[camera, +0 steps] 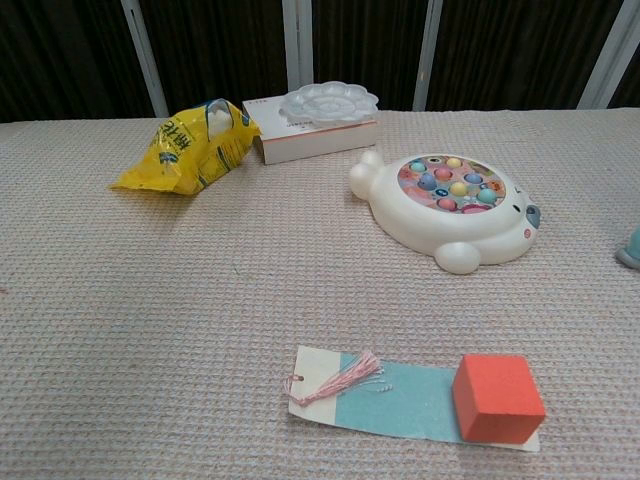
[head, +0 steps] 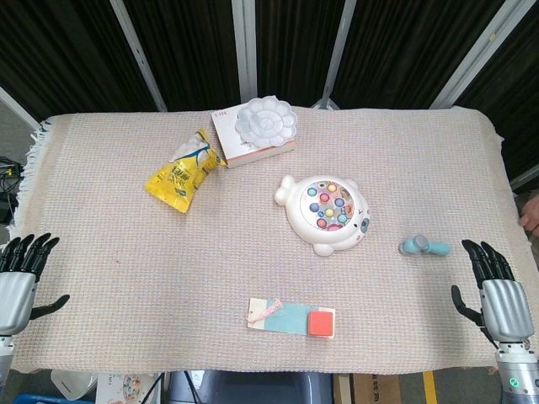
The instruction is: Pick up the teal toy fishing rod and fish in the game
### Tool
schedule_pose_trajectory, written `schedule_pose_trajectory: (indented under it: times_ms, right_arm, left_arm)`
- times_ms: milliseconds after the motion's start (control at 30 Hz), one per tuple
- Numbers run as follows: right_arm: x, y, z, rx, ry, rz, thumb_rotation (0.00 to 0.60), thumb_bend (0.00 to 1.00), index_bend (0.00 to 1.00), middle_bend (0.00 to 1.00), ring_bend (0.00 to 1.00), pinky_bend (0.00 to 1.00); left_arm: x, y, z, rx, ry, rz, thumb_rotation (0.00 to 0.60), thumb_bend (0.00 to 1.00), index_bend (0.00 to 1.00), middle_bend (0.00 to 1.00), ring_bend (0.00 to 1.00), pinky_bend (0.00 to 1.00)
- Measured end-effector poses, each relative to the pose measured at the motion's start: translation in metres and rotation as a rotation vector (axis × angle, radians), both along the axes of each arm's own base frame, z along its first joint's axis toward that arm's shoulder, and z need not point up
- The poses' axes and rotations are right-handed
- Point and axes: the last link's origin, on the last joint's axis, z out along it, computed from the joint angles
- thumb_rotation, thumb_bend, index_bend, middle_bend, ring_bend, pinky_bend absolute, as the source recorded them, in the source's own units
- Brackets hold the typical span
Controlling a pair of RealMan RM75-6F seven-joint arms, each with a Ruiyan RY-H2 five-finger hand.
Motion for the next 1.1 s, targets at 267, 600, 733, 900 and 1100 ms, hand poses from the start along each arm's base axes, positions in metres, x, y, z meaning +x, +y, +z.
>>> schedule_pose_trajectory:
  times_ms: [267,600,733,900,1100]
  right_arm:
    - [-0.001,0.000,0.001,0.004,-0.004,-0.001,0.600,0.47,0.00,0.12,0.04,0.11]
    - [-0.002,-0.008,0.011,0.023,0.003,0.000,0.600,0.40,0.00,0.09,0.02,0.09]
    - [-0.004,-0.022,0.019,0.048,0.012,-0.011,0.600,0.30,0.00,0.07,0.01,0.06]
    - [-0.010,-0.045,0.027,0.083,0.030,-0.037,0.600,0.20,0.00,0.05,0.00,0.04]
    - [-0.020,-0.079,0.032,0.138,0.070,-0.074,0.600,0.20,0.00,0.06,0.02,0.04]
  left_arm:
    - [0.001,-0.001,0.000,-0.004,0.004,0.014,0.600,0.09,0.12,0.07,0.00,0.00]
    - [0.002,-0.006,0.003,0.012,0.000,0.006,0.600,0.09,0.12,0.07,0.00,0.00]
    - [0.002,-0.007,0.003,0.019,-0.001,0.009,0.600,0.09,0.12,0.07,0.00,0.00]
    - [0.003,-0.010,0.003,0.017,0.000,0.013,0.600,0.09,0.12,0.07,0.00,0.00]
    - [0.004,-0.012,0.004,0.023,0.007,0.017,0.600,0.09,0.12,0.07,0.00,0.00]
